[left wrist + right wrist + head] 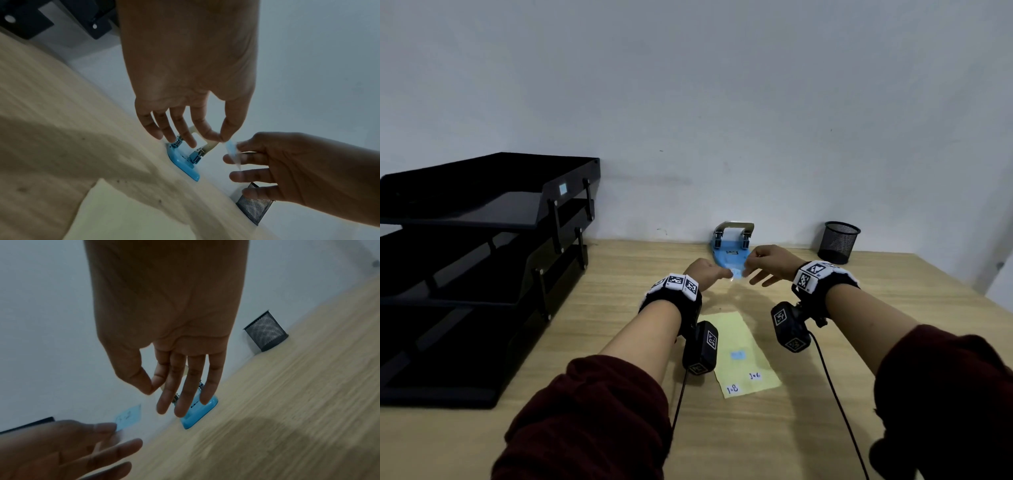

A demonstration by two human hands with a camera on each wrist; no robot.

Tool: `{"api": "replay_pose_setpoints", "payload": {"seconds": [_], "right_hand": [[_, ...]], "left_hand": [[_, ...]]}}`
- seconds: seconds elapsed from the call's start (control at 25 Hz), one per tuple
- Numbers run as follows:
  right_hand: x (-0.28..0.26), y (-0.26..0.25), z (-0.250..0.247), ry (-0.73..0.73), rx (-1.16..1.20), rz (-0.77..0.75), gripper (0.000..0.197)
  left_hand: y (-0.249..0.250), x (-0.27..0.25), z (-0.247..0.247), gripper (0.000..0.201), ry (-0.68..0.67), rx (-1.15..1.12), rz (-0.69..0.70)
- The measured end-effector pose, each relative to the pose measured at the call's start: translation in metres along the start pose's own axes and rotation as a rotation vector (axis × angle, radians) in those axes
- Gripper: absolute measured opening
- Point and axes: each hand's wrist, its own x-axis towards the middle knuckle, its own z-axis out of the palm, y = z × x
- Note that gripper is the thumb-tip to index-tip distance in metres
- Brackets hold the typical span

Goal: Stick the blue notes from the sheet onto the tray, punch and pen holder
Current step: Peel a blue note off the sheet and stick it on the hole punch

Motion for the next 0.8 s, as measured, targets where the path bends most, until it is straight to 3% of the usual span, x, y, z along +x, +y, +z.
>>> {"api": "replay_pose_setpoints", "payload": {"seconds": [0.2, 0.36, 0.6, 0.8], "right_hand": [[0.020, 0.004, -0.005, 0.081, 0.259, 0.065, 0.019], [0.034, 0.011, -0.002, 0.064, 0.368, 0.122, 0.021], [0.061, 0.019, -0.001, 0.063, 0.480, 0.153, 0.021], [0.088, 0.030, -0.005, 0.109, 0.497, 0.173, 0.017]], "left_hand": [[0.011, 0.022, -0.002, 0.032, 0.094, -0.169, -0.023], [0.011, 0.041, -0.001, 0.016, 0.117, -0.278, -0.032], [0.010, 0.071, 0.005, 0.041, 0.090, -0.259, -0.061], [0.008, 0.093, 0.010, 0.035, 0.073, -0.243, -0.055]]}}
